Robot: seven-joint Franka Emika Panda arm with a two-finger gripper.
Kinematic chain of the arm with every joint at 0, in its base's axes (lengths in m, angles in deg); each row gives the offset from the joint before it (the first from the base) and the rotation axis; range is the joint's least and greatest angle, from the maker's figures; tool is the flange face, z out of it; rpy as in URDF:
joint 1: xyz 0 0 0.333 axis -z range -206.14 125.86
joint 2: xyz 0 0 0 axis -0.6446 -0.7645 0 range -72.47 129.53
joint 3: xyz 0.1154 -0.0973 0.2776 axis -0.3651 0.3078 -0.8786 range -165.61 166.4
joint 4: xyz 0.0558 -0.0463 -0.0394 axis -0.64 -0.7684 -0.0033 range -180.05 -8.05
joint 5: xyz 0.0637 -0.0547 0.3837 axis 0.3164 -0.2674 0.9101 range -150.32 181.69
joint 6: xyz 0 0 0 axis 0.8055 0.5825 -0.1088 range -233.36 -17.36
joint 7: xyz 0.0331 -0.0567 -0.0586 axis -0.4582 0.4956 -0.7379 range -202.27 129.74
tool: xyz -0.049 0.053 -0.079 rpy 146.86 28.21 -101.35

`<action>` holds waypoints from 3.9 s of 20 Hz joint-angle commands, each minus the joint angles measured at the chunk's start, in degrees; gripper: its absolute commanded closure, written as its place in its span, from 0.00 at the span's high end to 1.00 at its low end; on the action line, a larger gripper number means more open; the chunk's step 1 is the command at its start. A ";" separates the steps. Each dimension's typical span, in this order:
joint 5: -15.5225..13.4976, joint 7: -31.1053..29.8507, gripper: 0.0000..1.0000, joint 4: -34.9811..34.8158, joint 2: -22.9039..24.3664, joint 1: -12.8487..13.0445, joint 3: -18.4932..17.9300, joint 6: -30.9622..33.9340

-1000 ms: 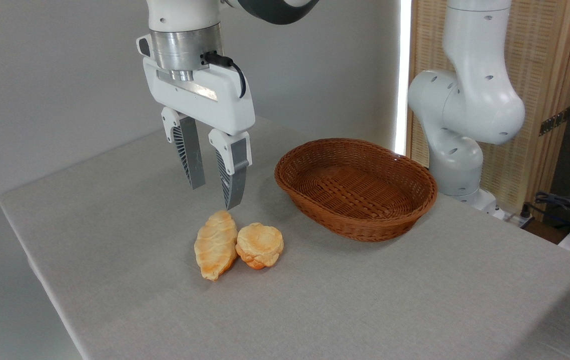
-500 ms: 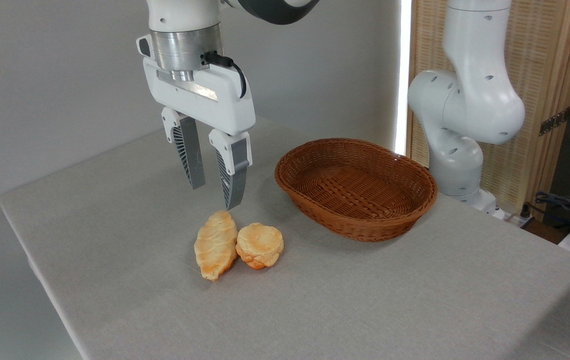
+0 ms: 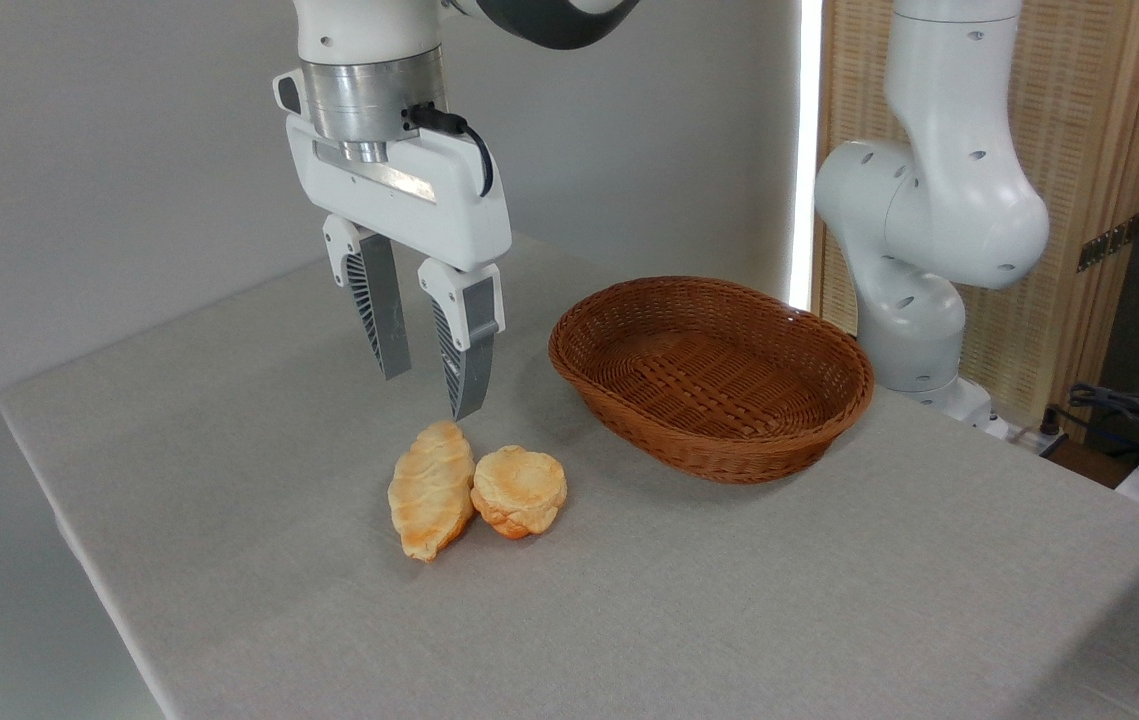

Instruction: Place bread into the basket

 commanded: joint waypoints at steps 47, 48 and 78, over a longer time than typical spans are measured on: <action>-1.71 -0.44 1.00 1.31 -0.32 -0.37 -0.25 1.38; -1.80 -0.53 1.00 1.31 -0.41 -0.37 -0.25 1.21; -3.64 -0.44 1.00 1.31 -1.02 -0.28 0.01 0.86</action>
